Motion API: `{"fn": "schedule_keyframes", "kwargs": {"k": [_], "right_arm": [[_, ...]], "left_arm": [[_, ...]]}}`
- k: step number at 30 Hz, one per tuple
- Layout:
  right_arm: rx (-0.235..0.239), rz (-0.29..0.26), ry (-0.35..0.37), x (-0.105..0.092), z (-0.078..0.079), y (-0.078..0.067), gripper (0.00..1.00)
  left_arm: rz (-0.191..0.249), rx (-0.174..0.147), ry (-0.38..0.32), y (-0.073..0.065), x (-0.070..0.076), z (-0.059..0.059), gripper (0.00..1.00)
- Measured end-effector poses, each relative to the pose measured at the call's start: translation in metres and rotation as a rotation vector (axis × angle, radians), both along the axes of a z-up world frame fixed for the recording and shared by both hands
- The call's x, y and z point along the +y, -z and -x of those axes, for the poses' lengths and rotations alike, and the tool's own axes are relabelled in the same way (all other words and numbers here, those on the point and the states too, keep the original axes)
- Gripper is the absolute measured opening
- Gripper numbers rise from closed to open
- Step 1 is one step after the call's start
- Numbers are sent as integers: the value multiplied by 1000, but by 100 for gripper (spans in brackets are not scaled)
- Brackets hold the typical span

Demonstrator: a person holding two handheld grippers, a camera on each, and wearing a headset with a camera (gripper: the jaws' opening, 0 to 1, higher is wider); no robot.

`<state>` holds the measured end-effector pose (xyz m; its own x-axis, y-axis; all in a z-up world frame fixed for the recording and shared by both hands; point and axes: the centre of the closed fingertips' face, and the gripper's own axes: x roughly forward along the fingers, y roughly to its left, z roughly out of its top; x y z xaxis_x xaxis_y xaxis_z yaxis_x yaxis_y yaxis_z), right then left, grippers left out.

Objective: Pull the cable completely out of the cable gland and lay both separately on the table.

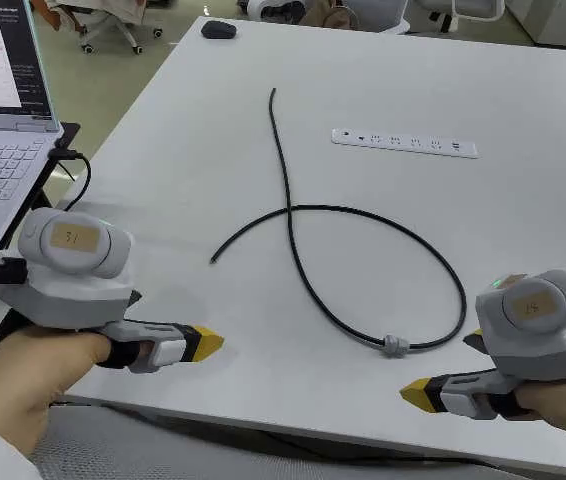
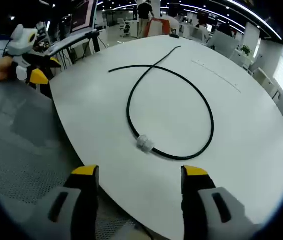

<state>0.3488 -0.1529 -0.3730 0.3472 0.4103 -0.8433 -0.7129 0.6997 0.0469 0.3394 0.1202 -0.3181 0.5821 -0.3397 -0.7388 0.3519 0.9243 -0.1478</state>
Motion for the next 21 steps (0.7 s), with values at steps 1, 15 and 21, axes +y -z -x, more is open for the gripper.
{"fn": "schedule_keyframes", "kwargs": {"k": [1,15,21], "right_arm": [[1,1,-3,0,1,0,64],[6,-2,3,0,1,1,63],[6,-6,6,-1,0,1,63]], "left_arm": [[-1,1,1,0,0,0,72],[2,0,2,0,0,0,72],[4,2,1,1,0,0,71]]}}
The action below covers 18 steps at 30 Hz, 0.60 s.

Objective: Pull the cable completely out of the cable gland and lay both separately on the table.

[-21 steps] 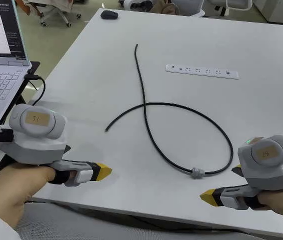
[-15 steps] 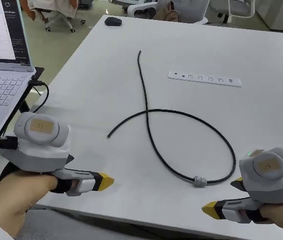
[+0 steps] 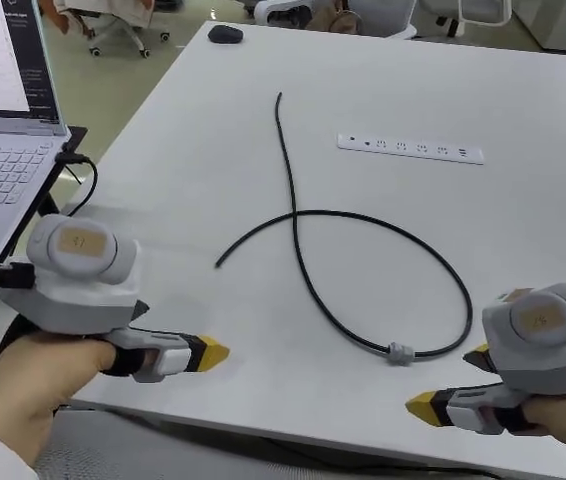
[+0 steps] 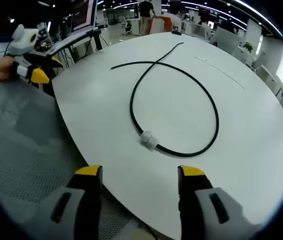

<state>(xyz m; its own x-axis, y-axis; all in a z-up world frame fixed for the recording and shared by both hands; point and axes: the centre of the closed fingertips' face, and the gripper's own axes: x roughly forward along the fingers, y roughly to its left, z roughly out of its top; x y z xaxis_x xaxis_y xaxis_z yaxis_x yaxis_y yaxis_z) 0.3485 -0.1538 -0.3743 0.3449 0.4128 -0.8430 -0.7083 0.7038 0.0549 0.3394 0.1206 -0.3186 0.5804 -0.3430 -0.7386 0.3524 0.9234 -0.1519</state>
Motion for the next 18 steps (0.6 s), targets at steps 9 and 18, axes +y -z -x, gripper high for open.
{"fn": "schedule_keyframes", "kwargs": {"k": [9,18], "right_arm": [[0,-8,5,0,0,-1,62],[-1,-13,20,-2,-1,-1,62]], "left_arm": [[0,4,5,0,0,1,71],[-3,1,6,-1,-1,2,71]]}}
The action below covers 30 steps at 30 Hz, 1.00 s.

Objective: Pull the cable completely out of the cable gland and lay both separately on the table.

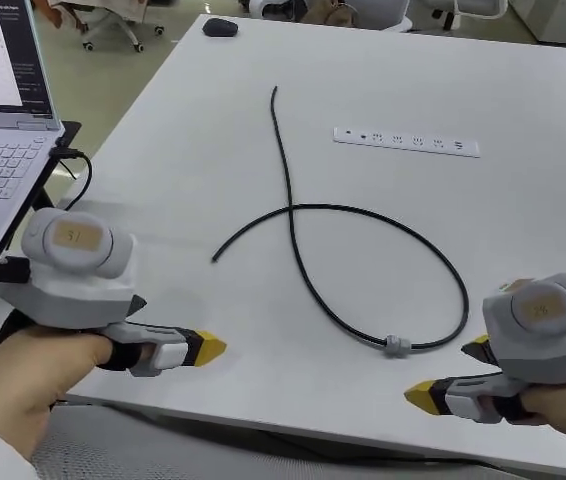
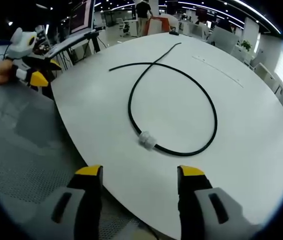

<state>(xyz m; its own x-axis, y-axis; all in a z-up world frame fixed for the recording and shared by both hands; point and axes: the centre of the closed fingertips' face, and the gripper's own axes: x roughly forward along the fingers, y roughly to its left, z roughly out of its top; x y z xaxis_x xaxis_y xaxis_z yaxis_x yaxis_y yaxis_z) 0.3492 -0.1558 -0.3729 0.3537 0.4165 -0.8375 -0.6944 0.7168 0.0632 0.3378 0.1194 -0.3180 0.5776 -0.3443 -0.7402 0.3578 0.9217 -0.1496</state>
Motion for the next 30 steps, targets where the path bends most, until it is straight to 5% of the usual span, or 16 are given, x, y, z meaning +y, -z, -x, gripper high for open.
{"fn": "schedule_keyframes", "kwargs": {"k": [13,30], "right_arm": [[-1,0,-9,-4,-6,3,61],[-108,-2,-176,-7,-32,-3,51]], "left_arm": [[8,0,7,-1,-2,0,71],[11,14,10,2,-3,2,70]]}}
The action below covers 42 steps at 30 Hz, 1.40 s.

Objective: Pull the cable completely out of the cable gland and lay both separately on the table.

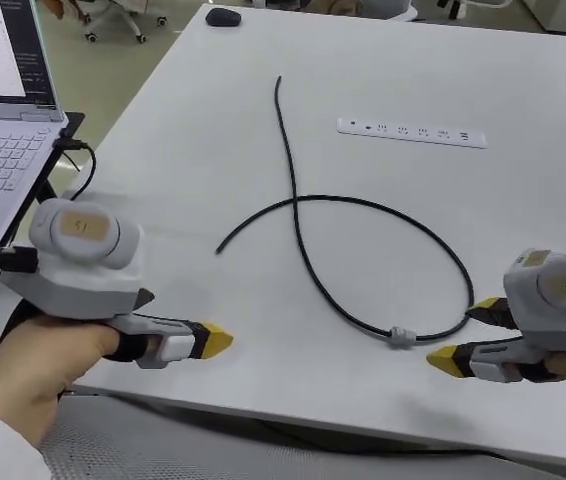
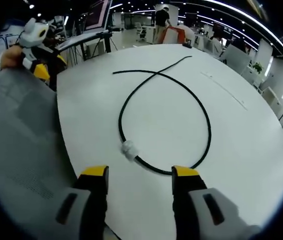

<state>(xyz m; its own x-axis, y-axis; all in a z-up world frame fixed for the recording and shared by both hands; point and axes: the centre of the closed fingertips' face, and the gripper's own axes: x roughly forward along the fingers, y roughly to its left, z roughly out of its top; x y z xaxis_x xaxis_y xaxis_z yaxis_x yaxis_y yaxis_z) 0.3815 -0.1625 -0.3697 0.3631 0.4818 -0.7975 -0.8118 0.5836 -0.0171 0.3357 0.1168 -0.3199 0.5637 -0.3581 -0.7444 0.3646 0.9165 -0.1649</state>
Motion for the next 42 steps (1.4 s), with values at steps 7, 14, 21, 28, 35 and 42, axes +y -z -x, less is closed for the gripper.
{"fn": "schedule_keyframes", "kwargs": {"k": [7,14,21,28,35,42], "right_arm": [[-13,-73,-66,9,-11,4,39],[-41,-93,-202,22,-13,8,32],[-18,-61,-295,29,-18,28,29],[9,-47,-345,36,-16,39,24],[17,-54,-350,39,-19,43,22],[40,-43,-349,39,-17,49,13]], "left_arm": [[2,13,10,2,-2,2,70],[4,20,14,4,-3,2,69],[23,22,29,5,-8,2,69],[28,16,19,3,-6,1,69],[32,13,27,3,-8,0,68],[35,12,31,2,-9,1,68]]}}
